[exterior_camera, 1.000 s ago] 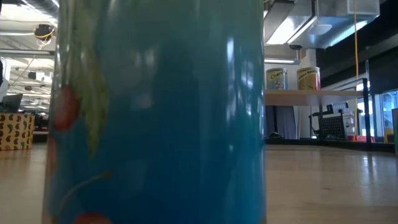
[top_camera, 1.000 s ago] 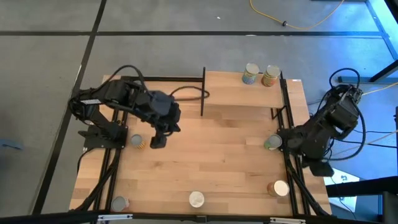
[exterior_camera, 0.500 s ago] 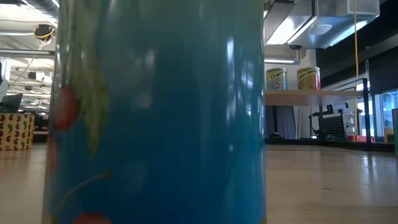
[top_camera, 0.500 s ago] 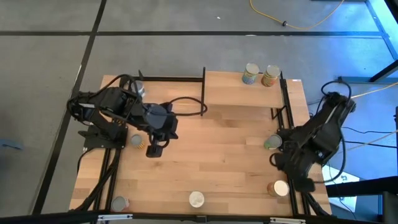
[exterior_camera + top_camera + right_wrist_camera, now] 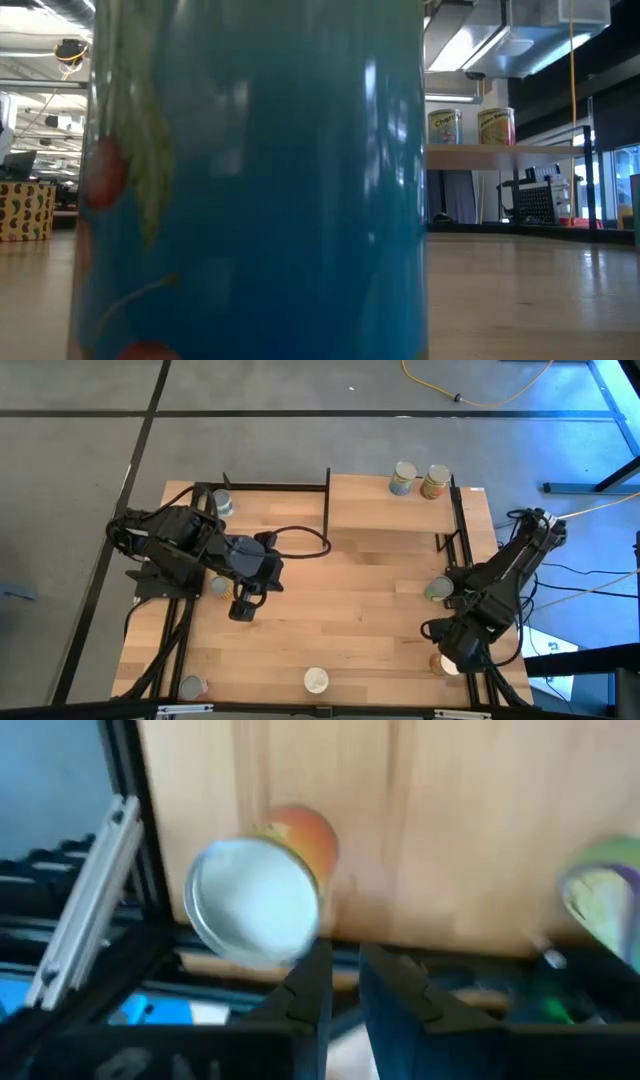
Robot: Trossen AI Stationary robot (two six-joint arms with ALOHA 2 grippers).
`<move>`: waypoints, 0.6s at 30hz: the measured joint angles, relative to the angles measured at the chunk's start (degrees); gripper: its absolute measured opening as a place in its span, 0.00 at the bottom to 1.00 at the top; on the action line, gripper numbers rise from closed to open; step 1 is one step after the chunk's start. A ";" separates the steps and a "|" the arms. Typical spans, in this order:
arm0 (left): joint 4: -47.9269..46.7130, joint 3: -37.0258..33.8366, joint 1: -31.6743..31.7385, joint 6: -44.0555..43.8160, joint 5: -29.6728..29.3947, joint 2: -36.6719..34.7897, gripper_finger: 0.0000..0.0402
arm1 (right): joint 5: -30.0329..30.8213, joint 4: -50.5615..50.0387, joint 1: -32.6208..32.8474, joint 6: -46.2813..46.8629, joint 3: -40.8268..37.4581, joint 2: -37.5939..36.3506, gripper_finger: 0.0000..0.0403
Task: Pick and place cans onto a shelf
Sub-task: Put the orange canned good on the shelf
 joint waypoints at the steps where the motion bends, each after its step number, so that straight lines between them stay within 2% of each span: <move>1: 0.00 0.00 -0.02 0.00 0.00 0.00 0.00 | -0.26 1.42 0.00 0.18 -1.20 -0.45 0.13; 9: 0.00 0.00 -0.02 -0.16 0.00 0.00 0.00 | -1.20 5.02 -0.02 -0.93 -6.20 -0.84 0.12; 18: 0.02 0.00 0.01 -0.16 -0.15 0.00 0.00 | -1.52 6.99 -0.02 -1.39 -6.58 -0.84 0.13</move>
